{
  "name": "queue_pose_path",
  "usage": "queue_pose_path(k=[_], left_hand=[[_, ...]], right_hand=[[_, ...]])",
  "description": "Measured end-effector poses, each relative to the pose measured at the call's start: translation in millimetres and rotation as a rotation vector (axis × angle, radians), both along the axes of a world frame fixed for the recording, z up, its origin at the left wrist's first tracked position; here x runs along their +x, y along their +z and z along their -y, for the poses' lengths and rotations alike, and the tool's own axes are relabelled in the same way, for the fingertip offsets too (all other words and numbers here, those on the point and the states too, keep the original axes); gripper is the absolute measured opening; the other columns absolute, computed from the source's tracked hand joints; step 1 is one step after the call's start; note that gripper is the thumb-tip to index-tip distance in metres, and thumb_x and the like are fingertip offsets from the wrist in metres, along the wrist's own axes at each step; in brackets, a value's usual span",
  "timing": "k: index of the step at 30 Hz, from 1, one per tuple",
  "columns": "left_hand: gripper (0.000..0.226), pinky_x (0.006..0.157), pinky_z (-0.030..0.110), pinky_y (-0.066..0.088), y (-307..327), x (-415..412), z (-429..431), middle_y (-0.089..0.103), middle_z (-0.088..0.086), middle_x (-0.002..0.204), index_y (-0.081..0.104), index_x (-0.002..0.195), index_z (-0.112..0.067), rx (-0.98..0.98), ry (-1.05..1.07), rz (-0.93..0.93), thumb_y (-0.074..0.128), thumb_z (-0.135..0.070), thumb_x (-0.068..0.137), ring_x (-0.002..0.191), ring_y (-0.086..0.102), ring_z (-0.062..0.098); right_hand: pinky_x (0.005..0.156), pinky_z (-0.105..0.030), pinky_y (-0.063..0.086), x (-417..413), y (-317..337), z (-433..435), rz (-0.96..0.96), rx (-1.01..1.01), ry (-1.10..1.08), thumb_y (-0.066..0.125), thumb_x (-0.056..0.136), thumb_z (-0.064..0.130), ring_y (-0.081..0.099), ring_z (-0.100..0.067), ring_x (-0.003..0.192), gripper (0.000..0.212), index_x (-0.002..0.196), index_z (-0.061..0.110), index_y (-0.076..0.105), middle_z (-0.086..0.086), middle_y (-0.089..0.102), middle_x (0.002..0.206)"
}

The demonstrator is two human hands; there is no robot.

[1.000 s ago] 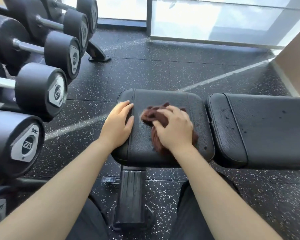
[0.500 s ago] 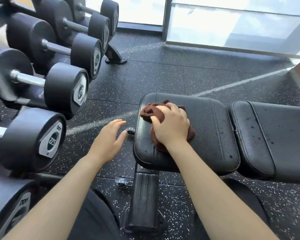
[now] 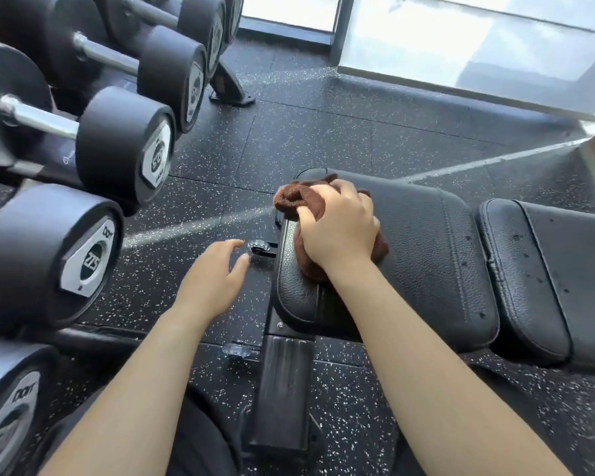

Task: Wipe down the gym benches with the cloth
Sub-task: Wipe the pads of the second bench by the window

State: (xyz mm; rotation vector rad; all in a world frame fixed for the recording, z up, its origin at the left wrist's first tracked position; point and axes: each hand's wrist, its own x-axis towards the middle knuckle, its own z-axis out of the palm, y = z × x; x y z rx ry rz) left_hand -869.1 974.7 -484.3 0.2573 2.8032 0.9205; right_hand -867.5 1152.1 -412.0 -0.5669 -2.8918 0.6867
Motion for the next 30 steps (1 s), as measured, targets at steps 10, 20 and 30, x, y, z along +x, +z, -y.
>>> queue_pose_path(k=[10,20,30], left_hand=[[0.038,0.092,0.031,0.036,1.7,-0.5,19.6,0.053,0.006,0.128,0.048,0.130,-0.017,0.011,0.053,0.044,0.040,-0.032,0.096,0.113,0.050,0.019],[0.036,0.094,0.022,0.031,18.0,11.1,15.8,0.052,0.001,0.131,0.049,0.129,-0.018,0.050,-0.020,-0.012,0.041,-0.031,0.096,0.118,0.046,0.013],[0.037,0.107,0.030,0.028,53.7,-17.9,-80.4,0.050,0.005,0.132,0.050,0.127,-0.012,0.111,-0.151,-0.231,0.048,-0.028,0.093,0.124,0.042,0.021]], right_hand=[[0.094,-0.048,0.038,67.6,-14.9,26.5,-0.128,0.077,0.051,0.062,0.079,0.041,0.044,-0.028,0.118,0.023,0.102,0.035,0.063,0.006,0.053,0.127],[0.100,-0.048,0.034,-63.0,12.4,-4.6,0.075,-0.009,-0.006,0.055,0.087,0.043,0.041,-0.032,0.121,0.030,0.114,0.034,0.062,0.000,0.051,0.127],[0.098,-0.047,0.040,76.6,-8.9,-84.2,-0.136,-0.009,-0.068,0.064,0.081,0.043,0.044,-0.026,0.120,0.033,0.113,0.035,0.064,0.007,0.053,0.130]])
